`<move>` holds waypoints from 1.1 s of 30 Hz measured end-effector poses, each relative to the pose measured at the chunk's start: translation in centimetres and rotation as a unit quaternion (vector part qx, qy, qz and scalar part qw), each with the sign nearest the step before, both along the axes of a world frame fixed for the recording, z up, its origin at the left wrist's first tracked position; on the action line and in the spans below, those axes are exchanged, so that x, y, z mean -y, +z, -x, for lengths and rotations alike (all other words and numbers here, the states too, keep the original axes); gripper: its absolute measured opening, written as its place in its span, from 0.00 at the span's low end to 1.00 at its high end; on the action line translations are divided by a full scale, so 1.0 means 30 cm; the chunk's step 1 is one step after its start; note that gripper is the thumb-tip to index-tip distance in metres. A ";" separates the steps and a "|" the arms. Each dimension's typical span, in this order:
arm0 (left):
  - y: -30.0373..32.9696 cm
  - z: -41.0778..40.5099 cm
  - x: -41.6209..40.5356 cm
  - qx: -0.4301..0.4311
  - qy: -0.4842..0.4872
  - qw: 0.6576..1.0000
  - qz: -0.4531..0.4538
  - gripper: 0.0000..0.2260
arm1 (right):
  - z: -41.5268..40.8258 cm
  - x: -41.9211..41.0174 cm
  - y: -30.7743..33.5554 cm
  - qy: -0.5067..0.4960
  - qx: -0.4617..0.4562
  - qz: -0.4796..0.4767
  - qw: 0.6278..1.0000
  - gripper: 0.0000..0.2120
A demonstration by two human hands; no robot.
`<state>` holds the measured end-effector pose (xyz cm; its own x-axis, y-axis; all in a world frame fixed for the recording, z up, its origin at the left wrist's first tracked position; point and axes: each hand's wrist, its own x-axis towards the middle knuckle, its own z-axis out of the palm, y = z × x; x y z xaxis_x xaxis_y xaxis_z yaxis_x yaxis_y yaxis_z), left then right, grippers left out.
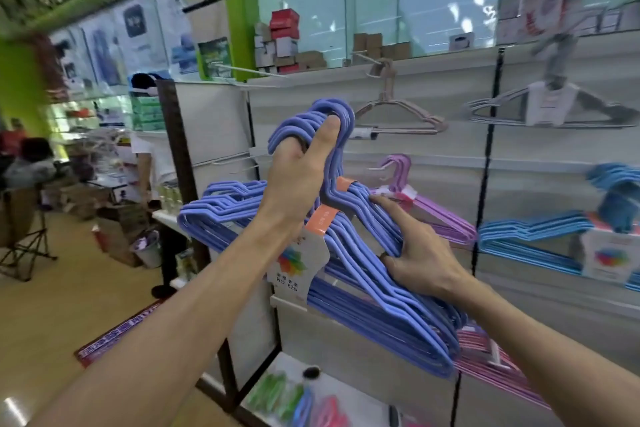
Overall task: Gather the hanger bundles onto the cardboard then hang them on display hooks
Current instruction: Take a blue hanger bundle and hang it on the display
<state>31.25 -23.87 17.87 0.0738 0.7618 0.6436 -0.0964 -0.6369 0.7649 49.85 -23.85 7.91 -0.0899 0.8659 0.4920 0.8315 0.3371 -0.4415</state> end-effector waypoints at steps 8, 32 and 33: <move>-0.062 0.186 -0.321 0.002 0.041 0.999 0.023 0.18 | 0.180 -0.332 -0.053 0.028 0.011 0.015 0.999 0.44; -0.111 0.512 -1.429 -0.015 -0.014 0.981 0.194 0.07 | 0.457 -1.345 -0.104 -0.020 0.067 0.092 0.993 0.42; -0.113 0.520 -1.459 -0.019 -0.016 0.980 0.198 0.07 | 0.464 -1.367 -0.109 -0.022 0.063 0.097 0.993 0.42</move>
